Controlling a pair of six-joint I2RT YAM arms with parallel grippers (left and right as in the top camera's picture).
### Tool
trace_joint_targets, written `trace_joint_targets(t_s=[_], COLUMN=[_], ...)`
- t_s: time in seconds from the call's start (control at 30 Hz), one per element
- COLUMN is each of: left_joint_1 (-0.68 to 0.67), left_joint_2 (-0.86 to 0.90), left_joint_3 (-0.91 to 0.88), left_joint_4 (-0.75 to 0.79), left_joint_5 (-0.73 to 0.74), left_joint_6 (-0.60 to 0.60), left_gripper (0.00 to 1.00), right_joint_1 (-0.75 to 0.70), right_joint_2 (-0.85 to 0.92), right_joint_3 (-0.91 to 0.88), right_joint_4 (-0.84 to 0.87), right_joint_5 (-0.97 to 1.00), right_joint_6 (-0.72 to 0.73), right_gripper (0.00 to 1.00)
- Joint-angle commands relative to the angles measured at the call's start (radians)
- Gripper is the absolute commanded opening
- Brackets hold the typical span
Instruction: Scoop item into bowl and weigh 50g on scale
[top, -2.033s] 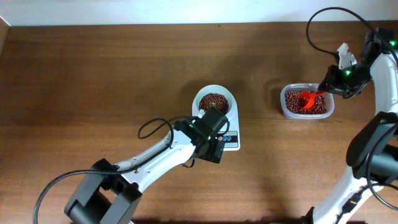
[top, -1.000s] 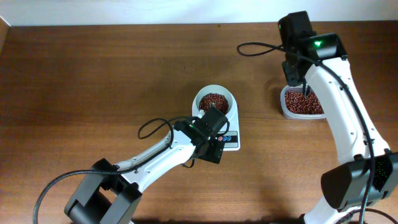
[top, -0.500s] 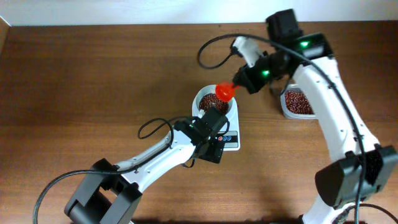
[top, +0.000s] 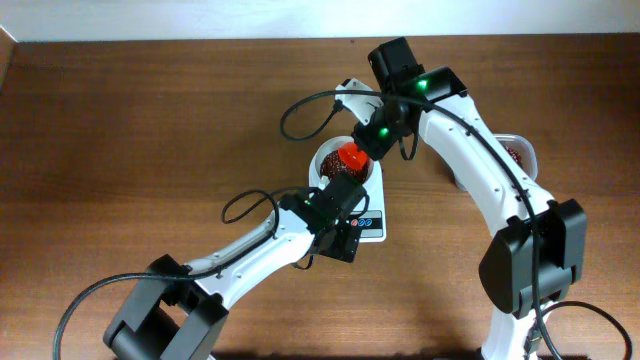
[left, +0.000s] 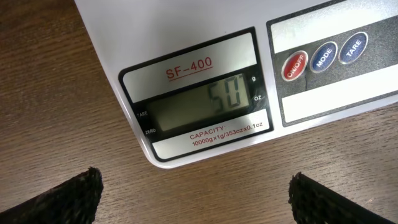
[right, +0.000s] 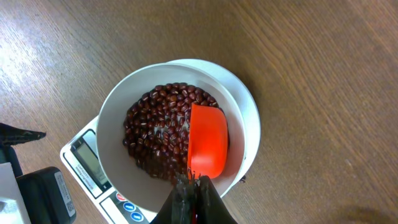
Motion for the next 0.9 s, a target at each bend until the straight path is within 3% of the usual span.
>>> trace_joint_targets(t_s=[0.0, 0.07, 0.3, 0.53, 0.77, 0.87], left_joint_1=[0.002, 0.002, 0.002, 0.002, 0.002, 0.002], left_joint_2=[0.006, 0.006, 0.006, 0.006, 0.006, 0.006], left_joint_3=[-0.003, -0.003, -0.003, -0.003, -0.003, -0.003], left_joint_4=[-0.002, -0.002, -0.002, -0.001, -0.002, -0.001], left_joint_5=[0.006, 0.007, 0.007, 0.007, 0.003, 0.003], left_joint_6=[-0.005, -0.005, -0.005, -0.005, -0.005, -0.005], left_gripper=[0.99, 0.99, 0.99, 0.99, 0.99, 0.99], right_joint_1=[0.0, -0.001, -0.03, -0.208, -0.283, -0.282], right_joint_2=[0.02, 0.02, 0.019, 0.019, -0.021, -0.062], right_joint_3=[-0.064, -0.106, -0.136, -0.136, -0.129, -0.074], right_joint_4=[-0.013, -0.014, 0.02, 0.024, -0.048, -0.124], right_joint_5=[-0.024, -0.148, -0.245, -0.587, -0.6, -0.502], right_joint_6=[0.001, 0.005, 0.242, 0.264, 0.247, 0.21], right_gripper=[0.04, 0.04, 0.04, 0.04, 0.04, 0.04])
